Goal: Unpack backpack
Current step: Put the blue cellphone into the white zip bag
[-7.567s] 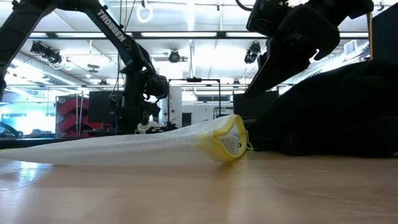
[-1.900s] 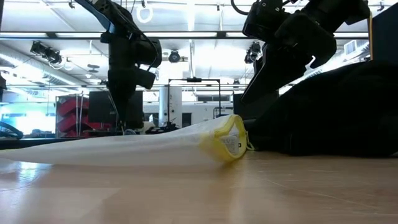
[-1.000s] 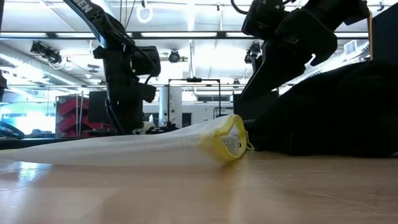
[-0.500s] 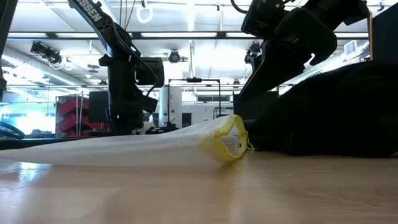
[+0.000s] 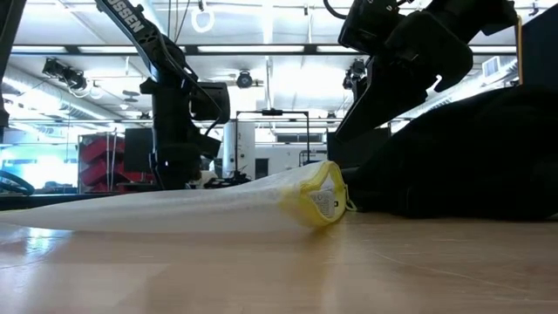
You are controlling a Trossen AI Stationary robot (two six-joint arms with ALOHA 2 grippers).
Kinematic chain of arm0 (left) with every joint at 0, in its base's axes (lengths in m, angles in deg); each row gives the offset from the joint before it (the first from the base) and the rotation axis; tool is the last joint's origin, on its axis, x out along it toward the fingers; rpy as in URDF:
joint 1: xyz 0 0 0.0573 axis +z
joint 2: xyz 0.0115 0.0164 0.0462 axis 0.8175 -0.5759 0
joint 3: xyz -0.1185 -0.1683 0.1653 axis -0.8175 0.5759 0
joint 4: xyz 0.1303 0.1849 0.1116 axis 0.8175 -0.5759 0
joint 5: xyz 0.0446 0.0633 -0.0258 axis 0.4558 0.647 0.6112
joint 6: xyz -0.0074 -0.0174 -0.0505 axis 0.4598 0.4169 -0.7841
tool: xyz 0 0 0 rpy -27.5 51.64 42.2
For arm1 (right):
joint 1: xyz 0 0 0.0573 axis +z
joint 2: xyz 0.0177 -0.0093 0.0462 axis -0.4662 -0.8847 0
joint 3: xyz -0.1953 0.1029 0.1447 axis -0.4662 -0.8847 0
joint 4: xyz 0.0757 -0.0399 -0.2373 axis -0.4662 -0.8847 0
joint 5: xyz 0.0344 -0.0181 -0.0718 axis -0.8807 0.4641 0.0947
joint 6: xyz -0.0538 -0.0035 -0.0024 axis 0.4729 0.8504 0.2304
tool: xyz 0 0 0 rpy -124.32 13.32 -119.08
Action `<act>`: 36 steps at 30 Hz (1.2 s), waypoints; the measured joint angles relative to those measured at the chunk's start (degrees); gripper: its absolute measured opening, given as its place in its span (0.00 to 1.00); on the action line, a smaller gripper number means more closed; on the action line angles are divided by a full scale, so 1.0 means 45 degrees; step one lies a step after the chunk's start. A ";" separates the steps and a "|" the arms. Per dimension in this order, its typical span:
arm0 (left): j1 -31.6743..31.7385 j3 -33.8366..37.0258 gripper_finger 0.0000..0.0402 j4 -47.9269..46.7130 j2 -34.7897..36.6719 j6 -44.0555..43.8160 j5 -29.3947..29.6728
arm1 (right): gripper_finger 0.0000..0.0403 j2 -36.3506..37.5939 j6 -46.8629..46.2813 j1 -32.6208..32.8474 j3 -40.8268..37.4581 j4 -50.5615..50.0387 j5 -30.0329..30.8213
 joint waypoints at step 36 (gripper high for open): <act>-0.3068 -0.5494 0.74 -0.6330 0.0806 -0.0561 0.7387 | 0.38 0.0086 0.0324 -0.0939 0.0005 0.1785 0.0699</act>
